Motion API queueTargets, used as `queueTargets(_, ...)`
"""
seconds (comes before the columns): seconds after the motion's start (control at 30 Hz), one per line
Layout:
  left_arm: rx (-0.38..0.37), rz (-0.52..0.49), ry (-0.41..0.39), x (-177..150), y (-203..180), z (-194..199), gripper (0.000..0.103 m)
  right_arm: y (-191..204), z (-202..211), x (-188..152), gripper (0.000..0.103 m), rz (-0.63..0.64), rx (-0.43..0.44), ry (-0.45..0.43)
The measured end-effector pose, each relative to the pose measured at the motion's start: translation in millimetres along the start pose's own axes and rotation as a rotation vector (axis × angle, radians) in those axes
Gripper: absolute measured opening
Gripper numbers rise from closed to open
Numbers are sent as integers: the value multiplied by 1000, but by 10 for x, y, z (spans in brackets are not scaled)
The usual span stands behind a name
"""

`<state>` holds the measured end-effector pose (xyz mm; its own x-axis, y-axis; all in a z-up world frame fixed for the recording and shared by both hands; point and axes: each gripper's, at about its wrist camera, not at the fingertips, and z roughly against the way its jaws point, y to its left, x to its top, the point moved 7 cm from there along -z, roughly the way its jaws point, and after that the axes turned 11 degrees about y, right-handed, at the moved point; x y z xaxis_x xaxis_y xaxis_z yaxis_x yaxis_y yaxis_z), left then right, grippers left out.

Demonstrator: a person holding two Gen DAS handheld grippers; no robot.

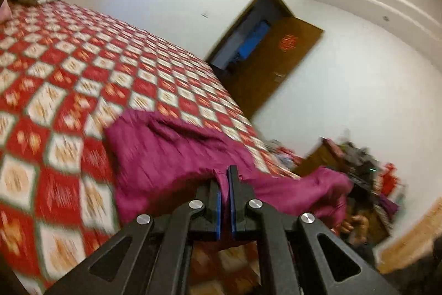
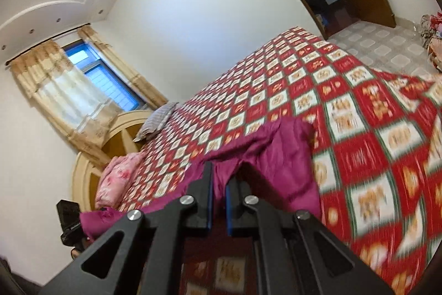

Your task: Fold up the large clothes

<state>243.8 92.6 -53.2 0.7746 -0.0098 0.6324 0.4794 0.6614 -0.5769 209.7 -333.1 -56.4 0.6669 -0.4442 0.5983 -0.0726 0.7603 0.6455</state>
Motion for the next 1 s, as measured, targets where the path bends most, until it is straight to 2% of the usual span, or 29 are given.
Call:
queueTargets(0.1, 103, -1, 1, 388, 205, -388, 3, -185, -377, 350, 10, -34, -49, 0)
queueTargets(0.27, 228, 67, 64, 888, 766, -1230, 3, -581, -1112, 721, 10, -81, -155, 24)
queueTargets(0.43, 343, 183, 183, 928, 1426, -1886, 3, -1088, -1855, 799, 10, -145, -276, 86)
queueTargets(0.5, 350, 240, 220, 869, 1644, -2063, 4, -1242, -2066, 739, 11, -151, -317, 110)
queueTargets(0.57, 318, 308, 249, 787, 1813, -2145, 4, -1354, -2202, 685, 13, -157, -344, 115)
queueTargets(0.6, 298, 333, 253, 773, 1847, -2156, 4, -1402, -2248, 650, 19, -167, -348, 120)
queueTargets(0.7, 178, 435, 234, 751, 1993, -2105, 4, -1539, -2366, 593, 21, -203, -350, 139)
queueTargets(0.77, 67, 525, 210, 799, 2107, -1984, 4, -1588, -2365, 578, 22, -210, -330, 123)
queueTargets(0.9, -70, 594, 200, 941, 2151, -1770, 5, -1594, -2337, 551, 24, -194, -331, 105)
queueTargets(0.93, -133, 624, 190, 980, 2162, -1707, 5, -1592, -2337, 547, 24, -189, -334, 100)
queueTargets(1.0, -183, 673, 169, 1044, 2190, -1606, 13, -1584, -2326, 548, 24, -184, -337, 95)
